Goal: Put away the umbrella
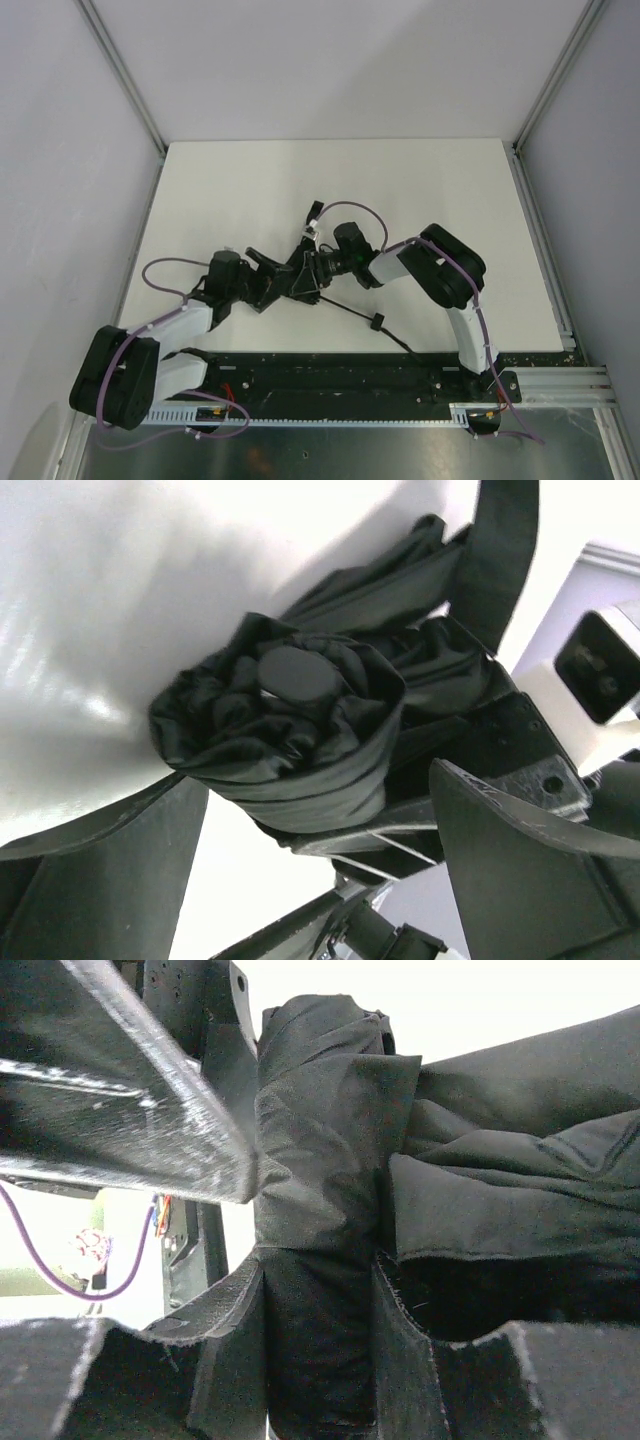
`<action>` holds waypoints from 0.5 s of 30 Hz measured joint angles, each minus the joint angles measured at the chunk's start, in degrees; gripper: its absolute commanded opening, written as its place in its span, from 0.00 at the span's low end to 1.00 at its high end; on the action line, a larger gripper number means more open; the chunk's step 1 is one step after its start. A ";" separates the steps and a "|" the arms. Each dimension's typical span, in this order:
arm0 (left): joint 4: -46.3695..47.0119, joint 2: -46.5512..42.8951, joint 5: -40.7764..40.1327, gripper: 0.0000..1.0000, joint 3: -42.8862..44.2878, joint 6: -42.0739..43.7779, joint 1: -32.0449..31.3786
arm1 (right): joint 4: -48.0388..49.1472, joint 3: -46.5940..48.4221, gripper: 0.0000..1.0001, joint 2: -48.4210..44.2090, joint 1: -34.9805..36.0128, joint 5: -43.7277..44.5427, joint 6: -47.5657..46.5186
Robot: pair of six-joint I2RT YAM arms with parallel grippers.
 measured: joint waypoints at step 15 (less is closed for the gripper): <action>-7.61 6.56 -10.64 0.65 6.47 -3.89 -5.44 | -3.02 -0.11 0.00 -0.90 -0.87 -1.31 0.04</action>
